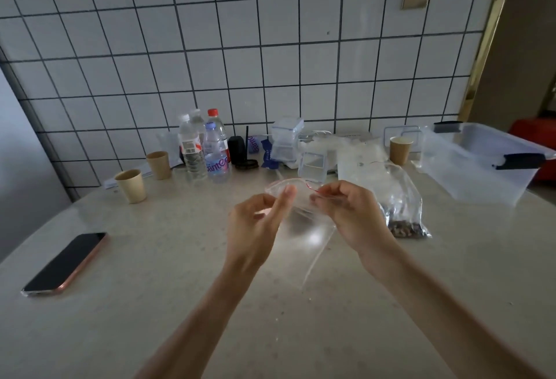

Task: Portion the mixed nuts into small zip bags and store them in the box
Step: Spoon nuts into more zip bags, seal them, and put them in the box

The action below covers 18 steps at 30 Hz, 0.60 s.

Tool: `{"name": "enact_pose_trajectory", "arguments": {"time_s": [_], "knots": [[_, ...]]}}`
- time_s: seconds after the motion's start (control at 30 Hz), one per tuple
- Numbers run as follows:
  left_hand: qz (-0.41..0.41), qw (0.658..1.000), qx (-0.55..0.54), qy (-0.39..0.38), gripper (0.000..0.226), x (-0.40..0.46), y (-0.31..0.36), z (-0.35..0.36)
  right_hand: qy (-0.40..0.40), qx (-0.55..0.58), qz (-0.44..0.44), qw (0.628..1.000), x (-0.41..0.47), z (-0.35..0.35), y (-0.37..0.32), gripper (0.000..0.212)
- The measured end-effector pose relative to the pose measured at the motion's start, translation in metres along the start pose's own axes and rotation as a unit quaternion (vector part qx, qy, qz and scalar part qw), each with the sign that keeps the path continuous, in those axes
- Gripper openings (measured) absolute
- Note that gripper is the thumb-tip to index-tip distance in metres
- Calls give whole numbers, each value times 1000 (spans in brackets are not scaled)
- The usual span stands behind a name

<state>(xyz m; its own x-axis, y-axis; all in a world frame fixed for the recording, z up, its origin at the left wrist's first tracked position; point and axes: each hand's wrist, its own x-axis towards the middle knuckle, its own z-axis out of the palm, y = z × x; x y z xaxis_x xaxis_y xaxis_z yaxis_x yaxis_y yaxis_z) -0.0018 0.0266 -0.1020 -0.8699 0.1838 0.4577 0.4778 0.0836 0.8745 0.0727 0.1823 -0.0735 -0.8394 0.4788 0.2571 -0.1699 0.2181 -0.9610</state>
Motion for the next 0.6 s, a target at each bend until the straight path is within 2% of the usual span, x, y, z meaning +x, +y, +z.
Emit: {"name": "enact_pose_trajectory", "arguments": {"time_s": [0.13, 0.27, 0.37, 0.47, 0.53, 0.6], "knots": [[-67, 996, 37, 38, 61, 9, 3, 1, -23, -4, -69, 997, -6, 3, -2, 7], [-97, 992, 60, 63, 42, 15, -2, -6, -37, -19, -102, 994, -6, -2, 0, 23], [-60, 989, 109, 82, 24, 14, -3, -15, -30, -42, -112, 992, -1, -9, 5, 24], [3, 984, 165, 65, 20, 12, 2, -24, 1, -70, -119, 990, 3, -13, 8, 23], [27, 986, 163, 34, 16, 11, 5, -27, 51, -126, -142, 981, 5, -16, 11, 15], [14, 992, 127, 15, 12, 10, 9, -27, 104, -192, -150, 964, 8, -20, 12, 11]]}}
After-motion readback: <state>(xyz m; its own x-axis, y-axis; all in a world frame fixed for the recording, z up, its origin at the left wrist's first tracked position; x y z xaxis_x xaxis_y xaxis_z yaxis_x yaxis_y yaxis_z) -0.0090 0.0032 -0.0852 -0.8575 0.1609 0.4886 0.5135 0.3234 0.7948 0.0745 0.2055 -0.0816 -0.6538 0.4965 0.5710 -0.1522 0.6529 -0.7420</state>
